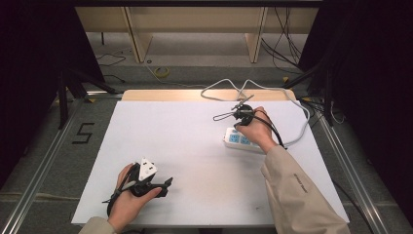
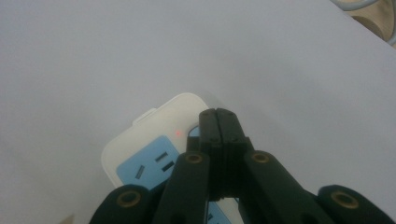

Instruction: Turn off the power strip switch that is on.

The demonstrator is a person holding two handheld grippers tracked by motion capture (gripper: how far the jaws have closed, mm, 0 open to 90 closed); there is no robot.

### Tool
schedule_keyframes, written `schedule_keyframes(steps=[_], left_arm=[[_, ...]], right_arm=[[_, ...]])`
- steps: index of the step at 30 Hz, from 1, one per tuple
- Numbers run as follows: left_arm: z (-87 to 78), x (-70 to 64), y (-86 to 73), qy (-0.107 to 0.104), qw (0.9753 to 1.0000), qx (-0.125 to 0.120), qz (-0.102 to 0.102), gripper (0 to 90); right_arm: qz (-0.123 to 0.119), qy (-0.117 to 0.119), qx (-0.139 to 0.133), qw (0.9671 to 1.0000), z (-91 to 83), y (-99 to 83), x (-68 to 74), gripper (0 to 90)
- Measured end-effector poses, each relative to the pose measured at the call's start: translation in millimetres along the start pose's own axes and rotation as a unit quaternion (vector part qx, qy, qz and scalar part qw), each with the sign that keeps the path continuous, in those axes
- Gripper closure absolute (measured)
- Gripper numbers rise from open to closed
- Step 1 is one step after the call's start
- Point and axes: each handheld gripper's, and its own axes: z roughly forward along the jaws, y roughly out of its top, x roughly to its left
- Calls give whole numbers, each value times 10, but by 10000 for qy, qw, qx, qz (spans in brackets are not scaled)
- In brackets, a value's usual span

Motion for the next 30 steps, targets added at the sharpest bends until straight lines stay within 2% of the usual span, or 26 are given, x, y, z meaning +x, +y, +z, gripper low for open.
schedule_keyframes(steps=[13, 25, 30], left_arm=[[0, -1, 1, -3, 10000, -4, 0, 165], [0, -1, 1, 6, 10000, -17, -8, 165], [-1, -5, 3, 12, 10000, -18, 3, 165]], right_arm=[[-23, -6, 109, 9999, 92, 20, 37, 900], [6, 34, 182, 9998, 98, 40, 27, 900], [-80, -43, 252, 9996, 102, 62, 49, 900]])
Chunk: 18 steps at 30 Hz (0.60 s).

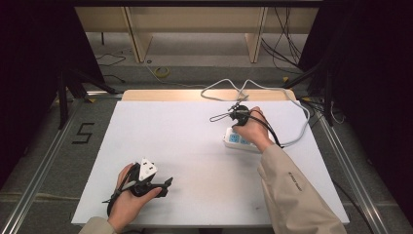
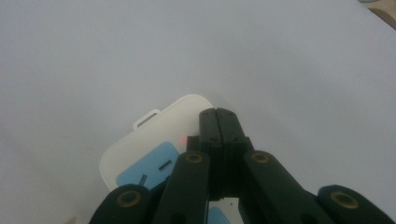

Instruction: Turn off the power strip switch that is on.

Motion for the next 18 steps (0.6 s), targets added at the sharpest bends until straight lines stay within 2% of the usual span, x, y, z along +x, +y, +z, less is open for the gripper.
schedule_keyframes(steps=[18], left_arm=[[2, 1, -1, -5, 10000, 5, 3, 165]], right_arm=[[53, -38, 157, 9999, 4, 39, 13, 900]])
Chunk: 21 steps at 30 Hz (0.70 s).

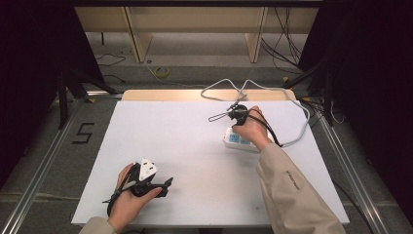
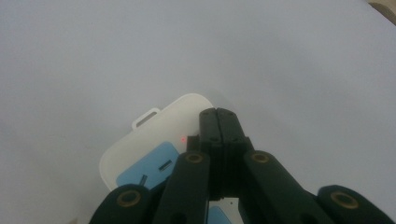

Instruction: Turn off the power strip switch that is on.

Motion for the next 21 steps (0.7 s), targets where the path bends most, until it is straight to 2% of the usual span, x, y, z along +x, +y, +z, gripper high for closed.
schedule_keyframes(steps=[14, 21], left_arm=[[-2, 2, -1, 10, 10000, -6, 3, 165], [-3, 5, -3, 7, 10000, -7, -12, 165]], right_arm=[[24, -71, 16, 10000, 8, -3, 21, 900], [81, -7, -40, 10000, 6, -17, 4, 900]])
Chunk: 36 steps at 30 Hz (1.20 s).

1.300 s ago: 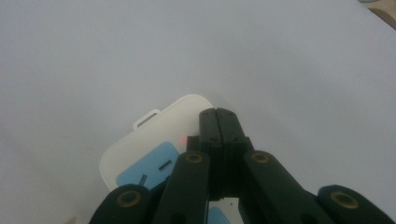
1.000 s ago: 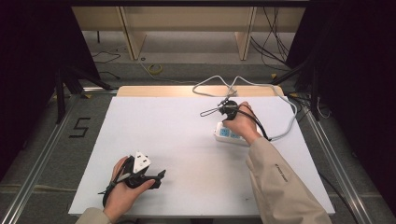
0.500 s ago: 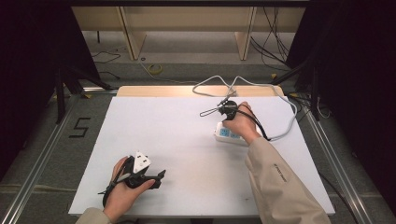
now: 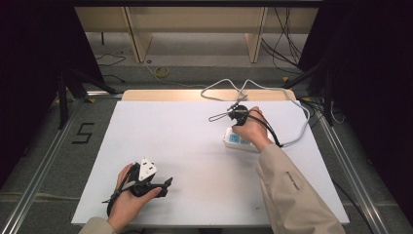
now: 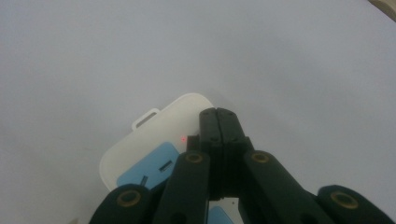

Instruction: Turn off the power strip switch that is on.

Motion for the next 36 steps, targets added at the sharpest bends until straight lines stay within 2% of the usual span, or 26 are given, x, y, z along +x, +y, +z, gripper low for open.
schedule_keyframes(steps=[15, 36], left_arm=[[1, 1, 1, -2, 10000, -2, 7, 165], [3, 1, 1, -13, 10000, 13, -4, 165]], right_arm=[[-22, -88, -40, 10000, -3, -8, 22, 900], [83, -82, -208, 9997, -39, -38, 3, 900]])
